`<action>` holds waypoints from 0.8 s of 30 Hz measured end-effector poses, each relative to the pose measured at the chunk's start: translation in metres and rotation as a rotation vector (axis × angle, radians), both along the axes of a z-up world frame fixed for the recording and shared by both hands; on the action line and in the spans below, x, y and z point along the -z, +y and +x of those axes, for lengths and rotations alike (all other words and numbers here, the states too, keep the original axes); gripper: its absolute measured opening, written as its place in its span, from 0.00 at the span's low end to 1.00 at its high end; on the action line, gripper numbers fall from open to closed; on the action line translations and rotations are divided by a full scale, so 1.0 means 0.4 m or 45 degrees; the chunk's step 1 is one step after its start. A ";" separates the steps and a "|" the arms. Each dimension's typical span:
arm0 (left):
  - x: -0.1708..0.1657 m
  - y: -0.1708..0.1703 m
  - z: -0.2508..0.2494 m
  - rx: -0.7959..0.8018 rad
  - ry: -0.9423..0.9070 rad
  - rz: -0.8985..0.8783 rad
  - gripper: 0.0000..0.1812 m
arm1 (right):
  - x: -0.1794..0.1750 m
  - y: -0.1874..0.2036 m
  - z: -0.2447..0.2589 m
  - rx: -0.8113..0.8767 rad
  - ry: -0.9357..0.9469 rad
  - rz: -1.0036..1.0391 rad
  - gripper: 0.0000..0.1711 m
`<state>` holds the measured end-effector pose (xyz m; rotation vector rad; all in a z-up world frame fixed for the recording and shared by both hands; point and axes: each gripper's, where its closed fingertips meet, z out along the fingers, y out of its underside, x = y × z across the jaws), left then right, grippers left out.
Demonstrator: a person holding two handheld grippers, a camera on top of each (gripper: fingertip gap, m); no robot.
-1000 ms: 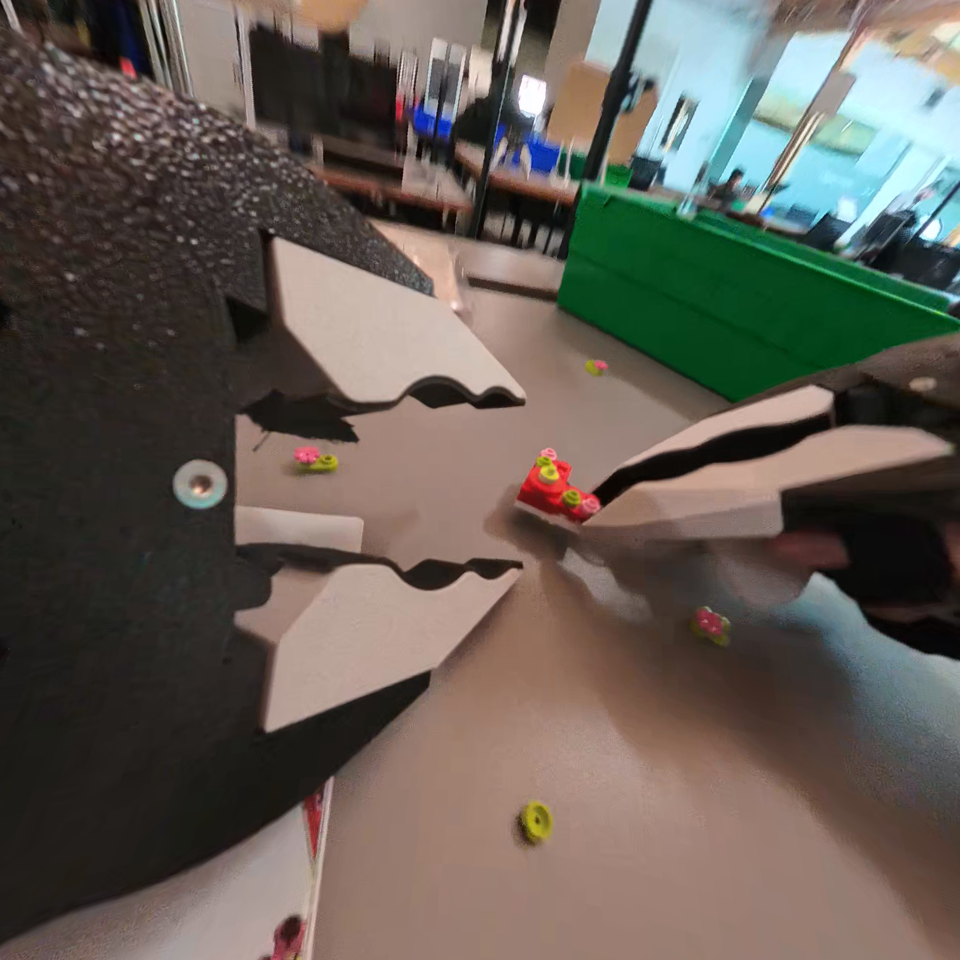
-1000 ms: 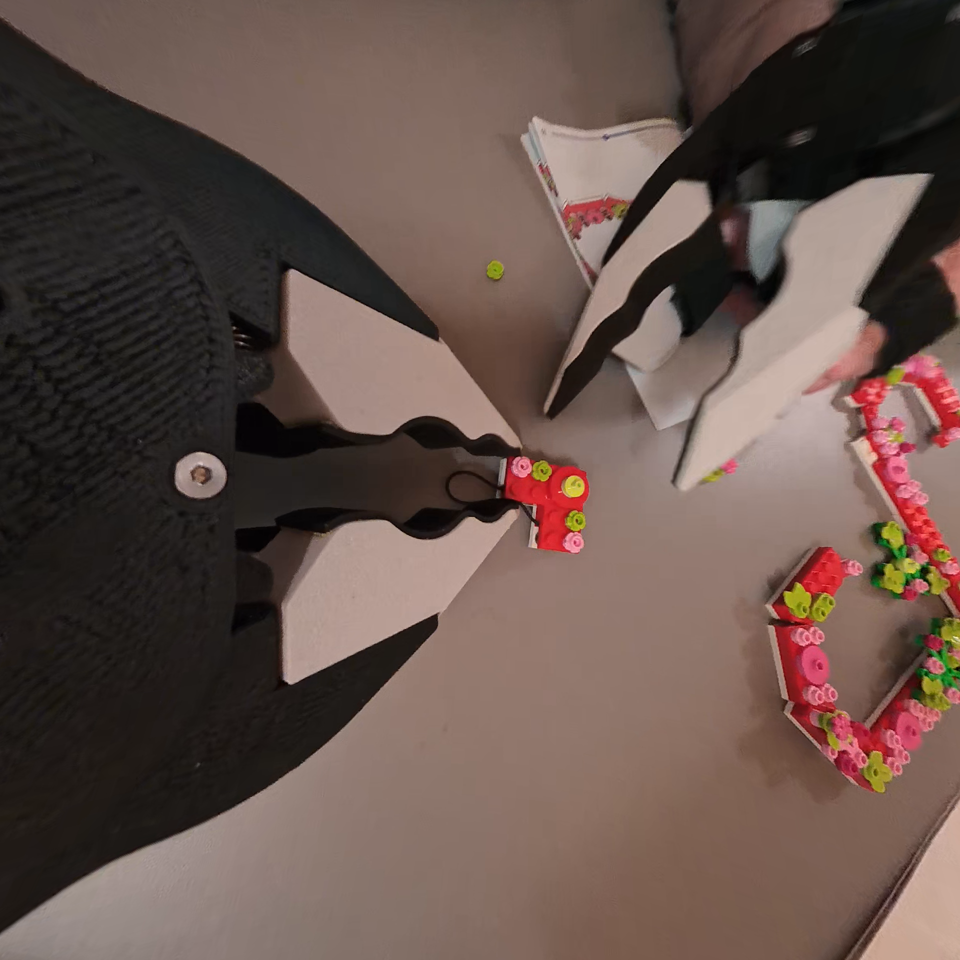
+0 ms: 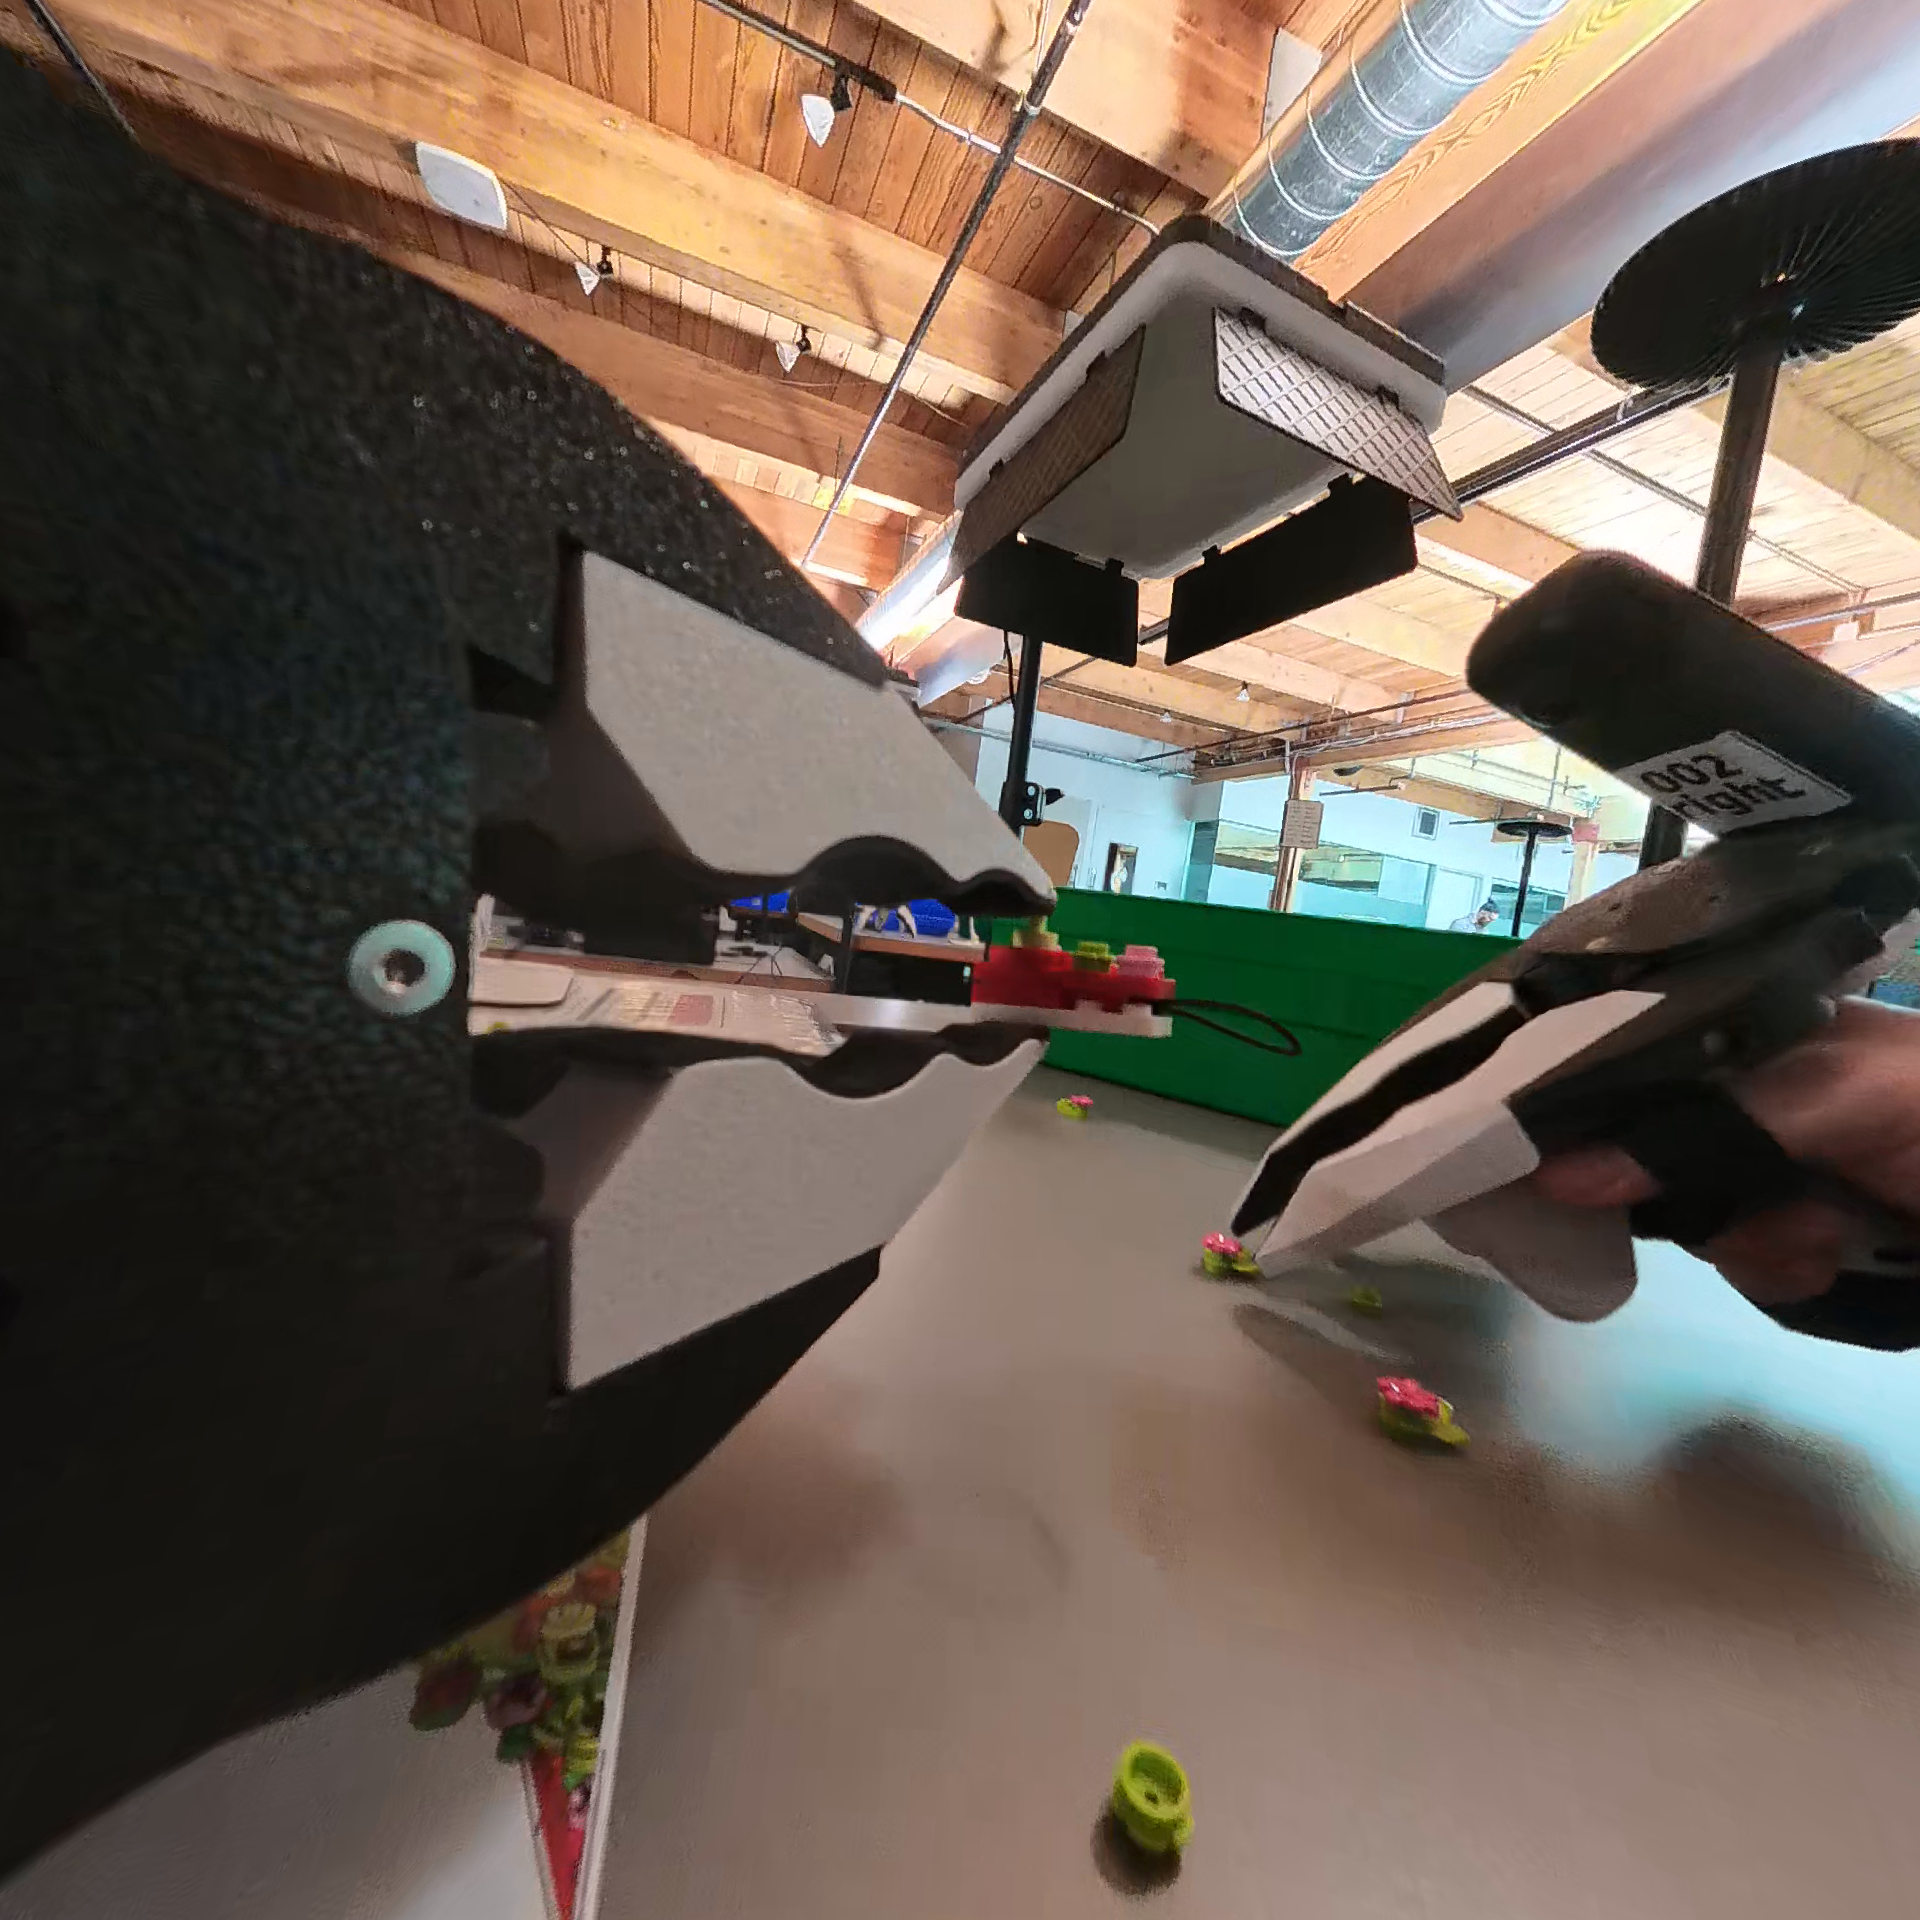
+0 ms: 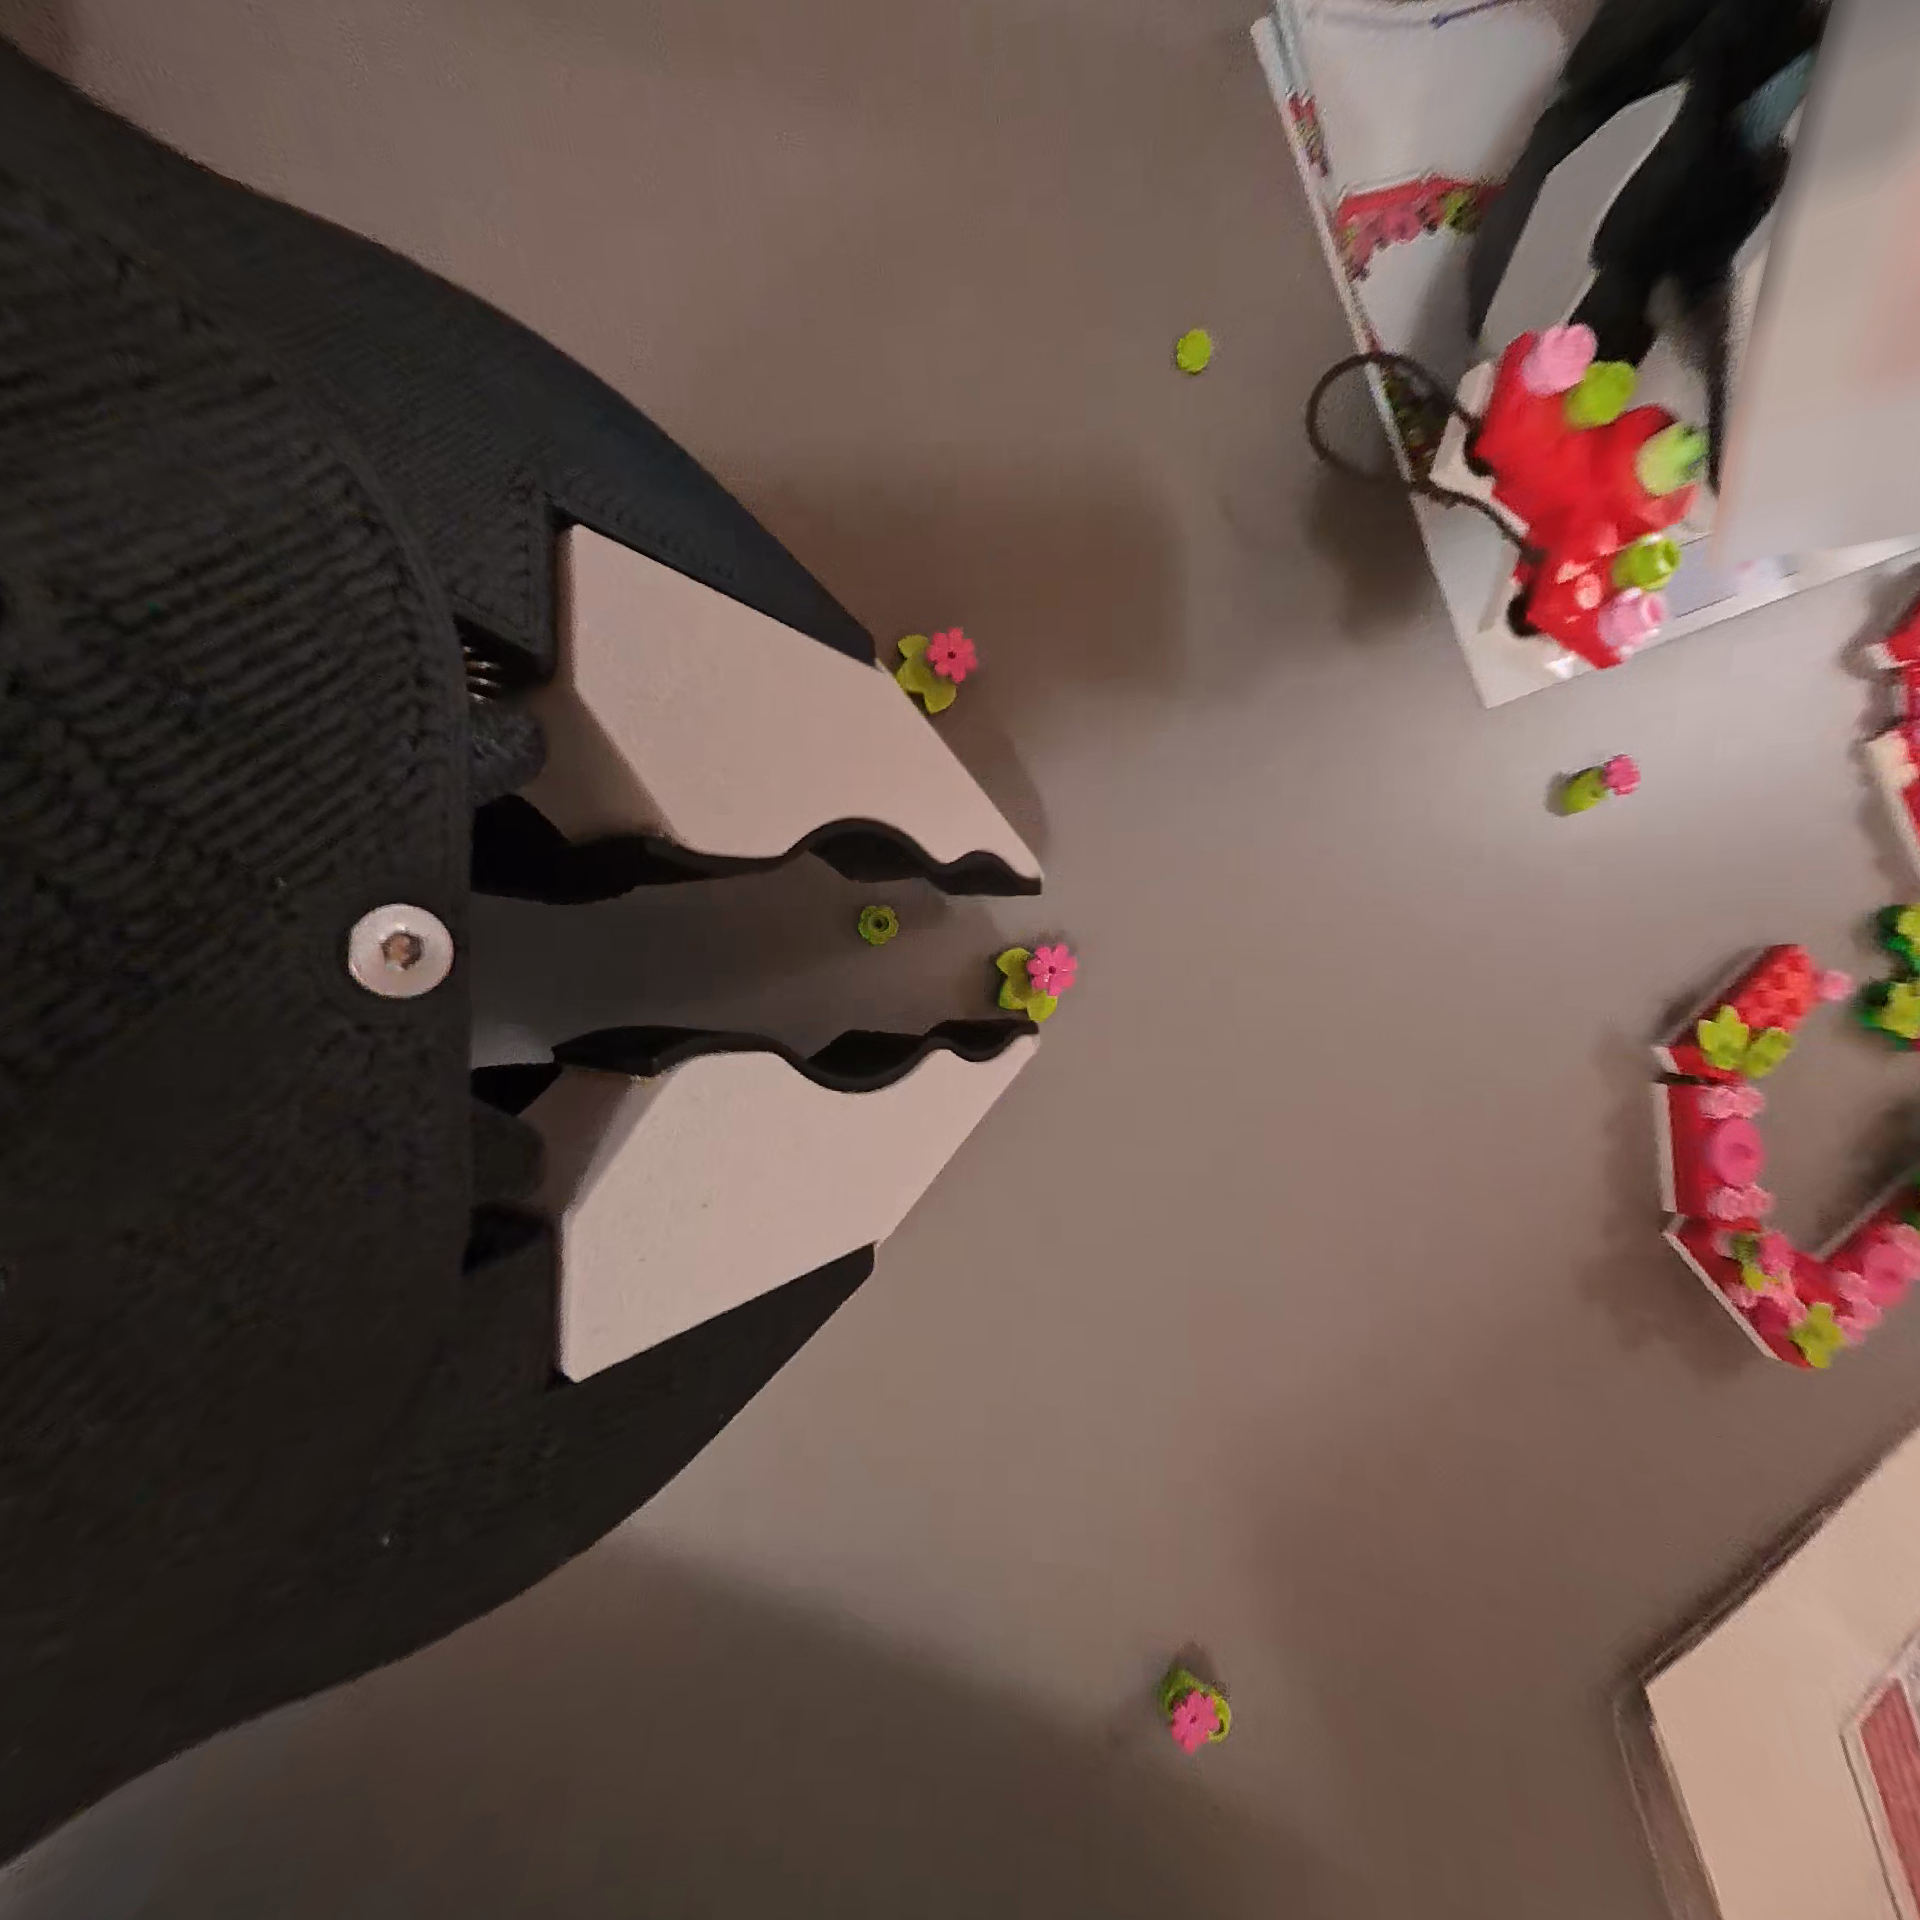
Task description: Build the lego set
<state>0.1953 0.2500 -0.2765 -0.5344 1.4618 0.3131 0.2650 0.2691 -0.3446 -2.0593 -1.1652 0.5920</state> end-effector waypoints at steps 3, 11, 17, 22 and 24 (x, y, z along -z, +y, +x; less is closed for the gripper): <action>0.002 -0.003 0.001 0.018 -0.003 -0.009 0.10 | 0.008 0.001 -0.001 -0.007 -0.031 0.017 0.11; 0.011 -0.004 0.005 0.038 0.009 -0.047 0.10 | 0.013 0.041 0.045 0.112 -0.073 0.070 0.08; 0.008 -0.001 0.004 0.041 -0.005 -0.064 0.10 | -0.006 0.017 0.016 0.058 0.057 -0.006 0.12; 0.010 -0.003 0.006 0.041 0.006 -0.049 0.10 | 0.010 0.015 0.003 0.063 0.020 -0.014 0.12; 0.010 -0.004 0.006 0.042 0.007 -0.046 0.10 | 0.012 0.015 -0.003 0.057 0.012 0.000 0.11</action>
